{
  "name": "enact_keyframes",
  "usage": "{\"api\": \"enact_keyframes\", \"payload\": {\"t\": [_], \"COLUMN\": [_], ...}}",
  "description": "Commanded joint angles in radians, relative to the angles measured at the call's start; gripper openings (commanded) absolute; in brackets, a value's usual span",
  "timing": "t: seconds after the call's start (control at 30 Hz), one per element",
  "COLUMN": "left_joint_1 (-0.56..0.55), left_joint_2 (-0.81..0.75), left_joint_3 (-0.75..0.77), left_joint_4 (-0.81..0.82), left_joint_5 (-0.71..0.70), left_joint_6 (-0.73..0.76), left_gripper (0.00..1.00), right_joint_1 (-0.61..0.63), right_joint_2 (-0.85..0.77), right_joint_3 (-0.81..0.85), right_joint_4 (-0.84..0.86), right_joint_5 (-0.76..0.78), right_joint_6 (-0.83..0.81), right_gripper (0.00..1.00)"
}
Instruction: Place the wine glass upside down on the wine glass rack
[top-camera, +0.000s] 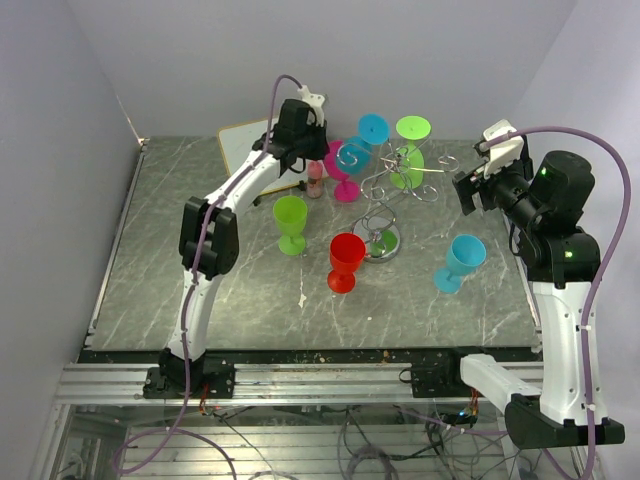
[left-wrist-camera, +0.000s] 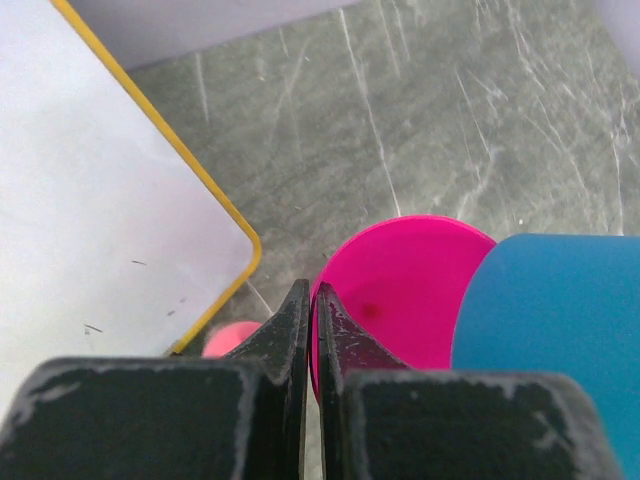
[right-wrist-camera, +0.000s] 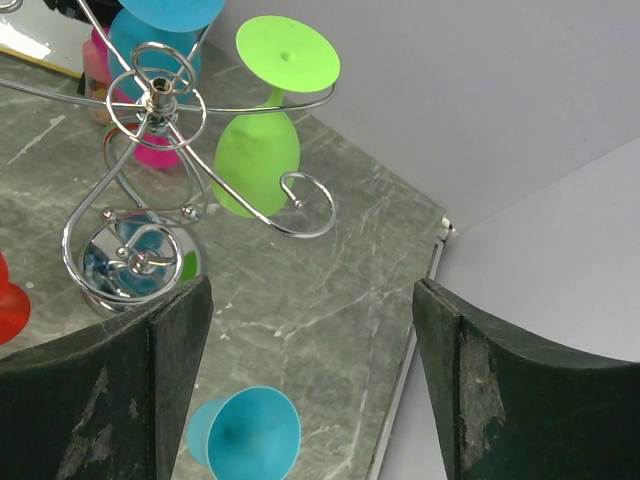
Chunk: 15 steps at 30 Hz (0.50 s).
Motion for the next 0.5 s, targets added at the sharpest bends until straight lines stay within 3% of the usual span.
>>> {"api": "enact_keyframes", "payload": {"t": [0.0,0.47], "left_joint_1": [0.012,0.026], "left_joint_2": [-0.034,-0.014], "left_joint_3": [0.070,0.067], "left_joint_4": [0.101,0.191], "left_joint_5": [-0.043,-0.115], "left_joint_6": [-0.022,0.120], "left_gripper": [0.07,0.07], "right_joint_1": [-0.013,-0.056], "right_joint_2": [0.000,0.004], "right_joint_3": [0.008,0.014], "right_joint_4": [0.002,0.000], "right_joint_5": [-0.020,-0.094], "right_joint_6": [0.014,0.035], "right_gripper": [0.80,0.81]}}
